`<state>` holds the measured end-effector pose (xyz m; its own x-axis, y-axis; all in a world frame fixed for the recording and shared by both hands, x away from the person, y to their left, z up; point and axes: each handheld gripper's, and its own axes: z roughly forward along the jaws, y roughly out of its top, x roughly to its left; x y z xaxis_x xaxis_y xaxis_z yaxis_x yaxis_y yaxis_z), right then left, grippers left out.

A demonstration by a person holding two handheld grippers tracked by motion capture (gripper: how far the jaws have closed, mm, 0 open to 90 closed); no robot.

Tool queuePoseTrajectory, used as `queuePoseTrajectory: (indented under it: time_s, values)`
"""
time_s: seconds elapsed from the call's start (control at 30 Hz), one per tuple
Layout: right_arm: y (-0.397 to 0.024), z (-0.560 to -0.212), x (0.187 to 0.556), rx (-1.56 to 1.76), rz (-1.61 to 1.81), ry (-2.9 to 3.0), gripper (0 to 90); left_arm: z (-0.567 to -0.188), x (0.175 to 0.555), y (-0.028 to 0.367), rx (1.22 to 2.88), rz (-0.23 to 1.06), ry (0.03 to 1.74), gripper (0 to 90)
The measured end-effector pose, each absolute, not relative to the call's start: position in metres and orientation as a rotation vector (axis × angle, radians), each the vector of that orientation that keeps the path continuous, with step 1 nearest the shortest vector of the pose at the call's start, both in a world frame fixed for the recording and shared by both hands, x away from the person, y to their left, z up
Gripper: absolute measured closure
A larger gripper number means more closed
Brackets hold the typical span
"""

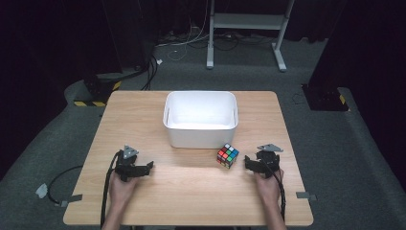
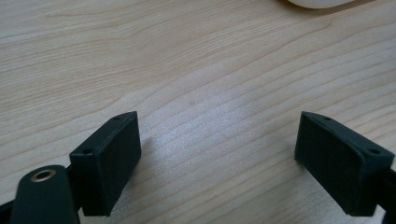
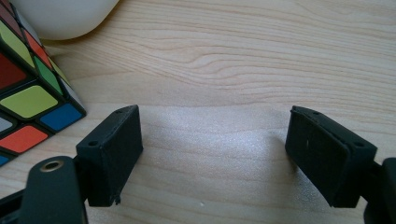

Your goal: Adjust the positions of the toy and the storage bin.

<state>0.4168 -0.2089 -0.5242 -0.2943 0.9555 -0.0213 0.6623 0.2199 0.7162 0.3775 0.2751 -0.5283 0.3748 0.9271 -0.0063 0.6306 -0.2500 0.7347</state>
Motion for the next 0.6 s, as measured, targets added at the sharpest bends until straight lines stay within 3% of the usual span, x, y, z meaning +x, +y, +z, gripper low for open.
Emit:
queuePoseTrajectory:
  time_s: [0.6]
  values:
    - [-0.211, -0.522, 0.407, 1.492, 0.825, 2.068, 17.9, -0.528, 0.378, 0.276, 1.981, 0.577, 1.337, 15.0]
